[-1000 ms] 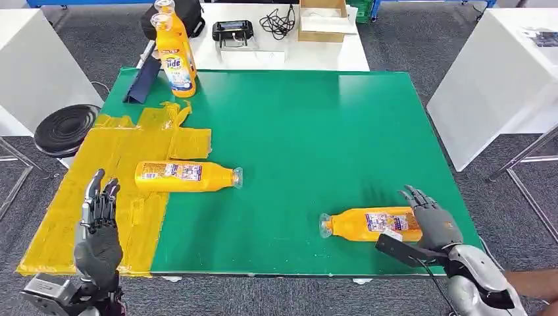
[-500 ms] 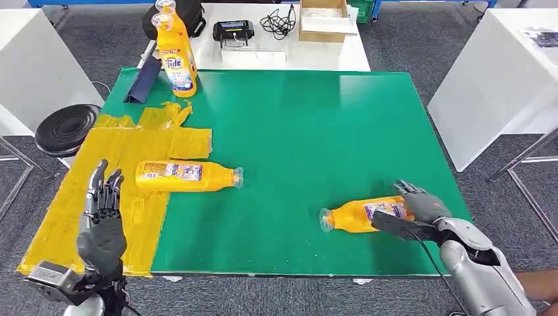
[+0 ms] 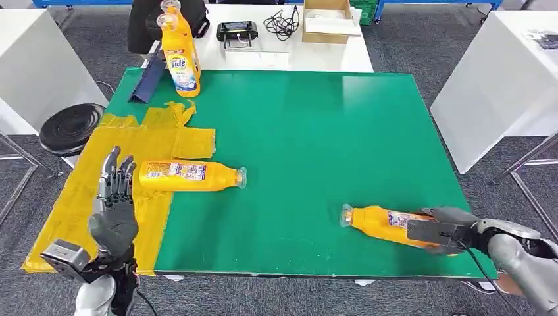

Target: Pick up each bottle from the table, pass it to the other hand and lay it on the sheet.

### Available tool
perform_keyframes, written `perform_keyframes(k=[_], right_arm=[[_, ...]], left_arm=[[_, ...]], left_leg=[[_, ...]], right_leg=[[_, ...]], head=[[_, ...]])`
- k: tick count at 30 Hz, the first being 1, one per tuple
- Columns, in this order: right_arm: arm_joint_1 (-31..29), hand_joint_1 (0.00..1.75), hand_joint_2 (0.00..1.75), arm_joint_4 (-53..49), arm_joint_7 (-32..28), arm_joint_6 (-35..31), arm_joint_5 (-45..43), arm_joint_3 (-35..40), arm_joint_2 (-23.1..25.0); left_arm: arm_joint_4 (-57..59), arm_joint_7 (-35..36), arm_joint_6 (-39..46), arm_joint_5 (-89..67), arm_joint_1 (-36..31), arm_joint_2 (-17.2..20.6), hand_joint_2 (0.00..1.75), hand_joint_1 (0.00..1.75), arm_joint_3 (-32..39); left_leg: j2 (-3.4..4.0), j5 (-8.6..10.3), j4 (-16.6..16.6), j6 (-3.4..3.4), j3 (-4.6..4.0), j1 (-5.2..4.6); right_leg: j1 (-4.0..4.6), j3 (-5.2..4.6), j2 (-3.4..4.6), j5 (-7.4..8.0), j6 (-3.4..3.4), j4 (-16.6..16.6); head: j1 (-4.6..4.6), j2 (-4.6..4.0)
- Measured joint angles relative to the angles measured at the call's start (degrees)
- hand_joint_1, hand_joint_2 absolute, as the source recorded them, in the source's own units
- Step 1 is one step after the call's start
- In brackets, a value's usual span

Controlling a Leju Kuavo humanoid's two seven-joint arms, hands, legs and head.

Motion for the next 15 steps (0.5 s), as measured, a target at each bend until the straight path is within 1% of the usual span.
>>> perform_keyframes(k=[2,4,5,7,8,10,11,13,14,15], right_arm=[[0.5,1.75,1.75,-0.7,0.5,-1.7,-1.6,1.2,-1.3],[1.2,1.75,1.75,-0.5,-0.2,-6.7,-2.9,1.6,-1.0],[1.6,1.75,1.75,0.3,-1.4,-10.0,-2.8,1.2,0.1],[2.5,1.75,1.75,3.0,-3.3,-16.2,-1.5,-0.2,3.5],[2.8,1.75,1.75,4.3,-3.6,-18.0,-0.7,-0.9,5.4],[3.0,1.75,1.75,5.9,-4.5,-19.2,-0.3,-1.8,7.7],[3.4,1.75,1.75,6.4,-6.0,-20.6,-1.0,-2.6,8.9],[5.4,1.75,1.75,6.9,-11.6,-25.4,-4.4,-6.2,13.0],[6.9,1.75,1.75,6.8,-15.2,-27.7,-7.2,-9.3,16.6],[8.4,1.75,1.75,6.2,-17.4,-28.9,-9.0,-11.8,20.2]], left_arm=[[0.9,0.0,0.1,0.0,-0.7,0.2,0.0,0.0,-0.7],[1.6,0.1,0.4,0.2,-1.2,0.4,0.0,0.0,-1.3],[1.7,0.2,0.6,0.2,-1.2,0.4,0.0,0.0,-1.5],[1.9,0.6,0.6,0.2,-1.2,0.4,0.0,0.0,-1.8],[1.9,0.7,0.6,0.1,-1.2,0.4,0.0,0.0,-2.0],[2.0,0.9,0.6,0.1,-1.2,0.5,0.0,0.0,-2.4],[2.0,1.1,0.5,0.1,-1.2,0.5,0.0,0.0,-2.4],[2.1,2.3,-0.5,0.7,-1.0,0.5,0.0,0.0,-2.6],[2.1,3.1,-1.4,1.3,-1.0,0.5,0.0,0.0,-2.8],[2.1,3.6,-2.0,1.7,-1.0,0.5,0.0,0.0,-3.1]], left_leg=[[0.02,-0.01,0.0,0.01,-0.05,0.0],[0.11,-0.02,0.0,0.02,-0.03,0.04],[0.25,-0.02,0.0,0.02,0.02,0.08],[0.62,-0.06,0.0,0.02,0.17,0.16],[0.83,-0.13,0.0,0.02,0.26,0.16],[1.01,-0.14,-0.1,0.04,0.38,0.15],[0.99,-0.13,-0.1,0.03,0.41,0.21],[0.98,-0.11,-0.1,0.0,0.44,0.33],[1.04,-0.11,-0.1,0.0,0.44,0.39],[1.11,-0.11,-0.1,0.0,0.46,0.41]], right_leg=[[-0.01,0.01,0.01,0.0,0.0,0.0],[0.02,0.06,0.08,0.0,0.0,0.0],[0.04,0.09,0.18,0.0,0.0,0.0],[0.11,0.12,0.53,0.02,0.01,0.0],[0.11,0.13,0.73,0.06,0.07,0.0],[0.11,0.16,0.9,0.07,0.07,0.0],[0.15,0.23,0.89,0.07,0.07,0.0],[0.21,0.34,0.89,0.08,0.08,0.0],[0.28,0.33,0.94,0.1,0.06,0.0],[0.31,0.29,1.04,0.11,0.06,0.0]], head=[[-0.02,0.0],[0.02,0.0],[0.0,0.0],[0.04,0.0],[0.0,0.0],[-0.04,0.0],[0.02,0.0],[0.07,0.0],[0.09,0.0],[-0.02,0.0]])
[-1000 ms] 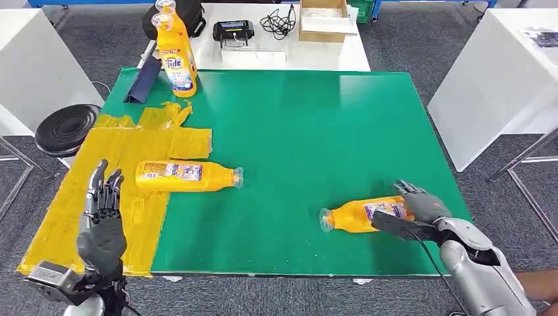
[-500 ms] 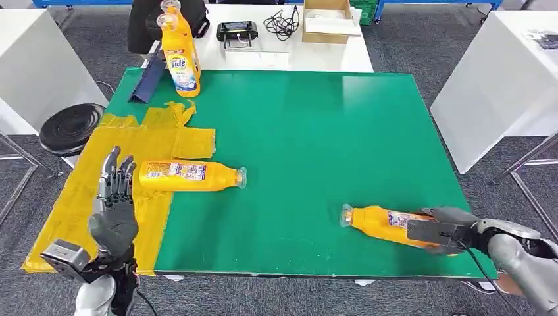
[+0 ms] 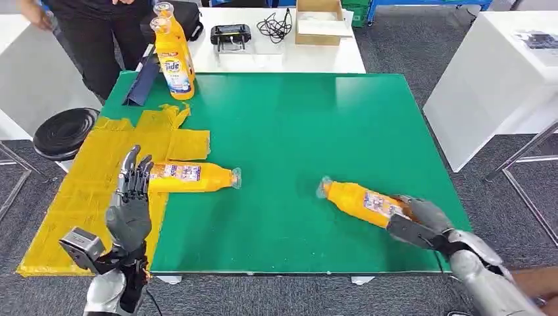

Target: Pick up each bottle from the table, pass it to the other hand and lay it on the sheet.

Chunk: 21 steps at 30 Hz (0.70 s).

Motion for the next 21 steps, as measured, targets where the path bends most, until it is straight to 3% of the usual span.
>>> perform_keyframes(k=[2,3,5,11,21], right_arm=[[2.5,1.75,1.75,-2.2,-2.5,-0.8,-2.7,-4.3,6.7],[3.6,1.75,1.75,-3.7,-3.3,-0.8,-3.6,-6.1,9.7],[4.7,1.75,1.75,-7.0,-4.1,-0.8,-5.1,-9.7,15.5],[5.9,1.75,1.75,-11.9,-5.1,0.6,-5.2,-12.0,26.8],[4.5,1.75,1.75,-8.1,-4.6,3.2,-2.3,-5.7,36.5]], left_arm=[[0.0,0.8,-1.2,0.4,-0.1,0.0,0.0,0.0,-1.1],[0.0,1.1,-1.7,0.5,-0.1,-0.1,1.75,0.0,-1.8],[0.0,2.0,-3.1,1.5,0.1,-0.2,1.75,0.0,-3.1],[-0.4,3.6,-8.5,4.7,1.1,-0.2,1.75,0.0,-6.9],[-0.3,4.5,-9.0,3.6,0.9,-0.4,1.75,0.0,-12.1]], left_leg=[[-0.1,0.12,-0.1,-0.13,0.0,-0.03],[-0.4,0.26,-0.1,-0.16,-0.07,-0.03],[-0.81,0.39,-0.2,-0.29,-0.29,-0.03],[-0.76,0.39,-0.2,-0.32,-0.42,-0.07],[-0.77,0.39,-0.2,-0.32,-0.52,-0.16]], right_leg=[[-0.01,-0.12,-0.04,0.0,0.0,0.0],[0.0,-0.21,-0.28,-0.01,0.0,0.0],[0.01,-0.35,-0.63,-0.02,0.0,0.1],[-0.02,-0.46,-0.6,-0.03,-0.02,0.1],[-0.14,-0.53,-0.6,-0.03,-0.02,0.1]], head=[[-0.04,0.0],[-0.02,0.0],[0.0,0.0],[0.02,0.0],[0.04,0.0]])
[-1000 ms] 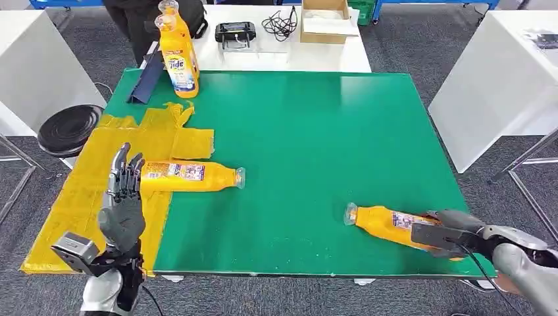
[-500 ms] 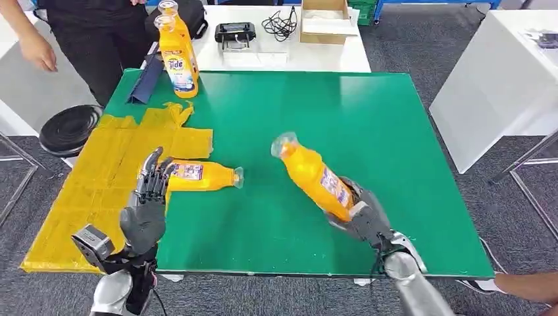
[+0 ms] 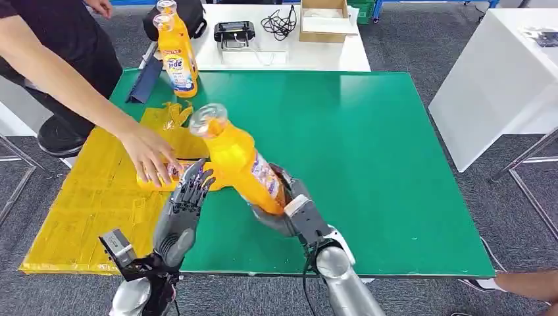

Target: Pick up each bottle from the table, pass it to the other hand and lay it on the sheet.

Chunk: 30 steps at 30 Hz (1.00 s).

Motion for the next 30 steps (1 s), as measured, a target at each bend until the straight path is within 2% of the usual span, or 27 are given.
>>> perform_keyframes(k=[4,10,19,30], right_arm=[[-0.4,1.75,1.75,4.5,0.1,0.3,2.1,4.3,2.6],[-0.9,1.75,1.75,8.0,-0.3,1.0,3.9,8.2,4.2],[-2.4,1.75,1.75,14.6,-0.7,-1.2,4.3,21.8,4.3],[-4.6,1.75,1.75,18.0,-0.7,-1.6,3.6,26.0,4.3]], left_arm=[[0.0,-0.5,1.6,-1.3,0.1,-0.1,1.75,0.0,-0.5],[0.0,-0.7,2.5,-1.4,0.2,-0.1,1.75,0.0,-0.6],[0.0,-1.7,4.1,-1.9,3.1,0.2,1.75,0.0,2.3],[0.0,-1.8,4.1,-2.3,5.1,0.5,1.75,0.0,3.1]], left_leg=[[-0.01,0.0,0.0,0.0,-0.01,0.01],[-0.01,0.0,0.0,0.0,-0.04,0.0],[0.0,0.0,0.0,0.0,-0.06,-0.03],[0.02,0.0,0.0,0.0,-0.04,-0.05]], right_leg=[[0.01,-0.06,0.0,0.0,0.0,0.0],[0.0,-0.06,0.0,0.0,0.0,0.0],[0.0,-0.16,0.01,0.0,0.0,0.0],[-0.01,-0.16,0.01,0.0,0.0,0.0]], head=[[0.0,0.0],[0.0,0.0],[0.0,0.0],[0.0,0.0]])
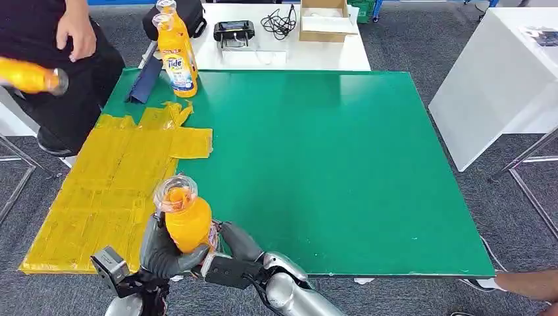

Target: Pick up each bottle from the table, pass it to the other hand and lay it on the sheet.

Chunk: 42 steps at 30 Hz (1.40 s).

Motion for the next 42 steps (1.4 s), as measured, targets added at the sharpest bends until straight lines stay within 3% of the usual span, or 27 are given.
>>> perform_keyframes(k=[8,9,20,31,32,42], right_arm=[[-0.5,1.75,1.75,1.2,0.0,-0.2,0.0,0.9,0.0],[-0.5,1.75,1.75,1.2,0.0,-0.4,0.1,1.0,0.0],[-0.2,1.75,1.75,2.2,-0.1,-2.2,1.0,1.0,0.0],[3.1,1.75,1.75,-6.2,0.2,-2.1,3.4,-4.6,-2.1],[3.3,0.0,1.75,-7.0,0.2,-2.1,3.5,-5.1,-2.2],[7.2,0.0,1.75,-20.6,0.3,-4.1,4.2,-12.1,-4.6]], left_arm=[[0.1,1.6,1.3,-2.1,0.3,0.1,1.75,0.0,-0.1],[0.2,2.3,1.7,-3.0,0.2,0.2,1.75,1.75,-0.2],[2.3,1.4,0.2,-5.6,-0.6,2.0,1.75,1.75,-0.9],[1.8,-0.5,-2.1,-6.4,-1.9,2.1,1.75,1.75,-1.5],[1.7,-0.6,-2.2,-6.4,-2.0,2.1,1.75,1.75,-1.5],[-3.1,-3.5,7.8,-16.7,-1.4,1.7,1.75,1.75,-2.2]], left_leg=[[0.02,0.0,0.0,0.0,0.0,0.0],[0.01,0.0,0.0,0.0,0.0,-0.01],[0.03,0.0,0.0,0.0,0.0,-0.01],[-0.02,0.0,0.0,0.0,-0.02,-0.03],[-0.02,0.0,0.0,0.0,-0.02,-0.03],[0.0,-0.01,0.0,0.02,-0.03,-0.03]], right_leg=[[0.0,-0.01,0.01,0.0,0.0,0.0],[0.0,-0.01,0.0,0.0,0.0,0.0],[0.0,-0.01,0.02,0.0,0.0,0.0],[-0.05,0.01,0.0,0.0,0.0,0.0],[-0.05,0.0,0.0,0.0,0.0,0.0],[-0.05,0.0,0.01,0.0,0.0,0.0]], head=[[0.0,0.0],[0.0,0.0],[0.0,0.0],[0.02,0.0],[0.02,0.0],[0.0,0.0]])
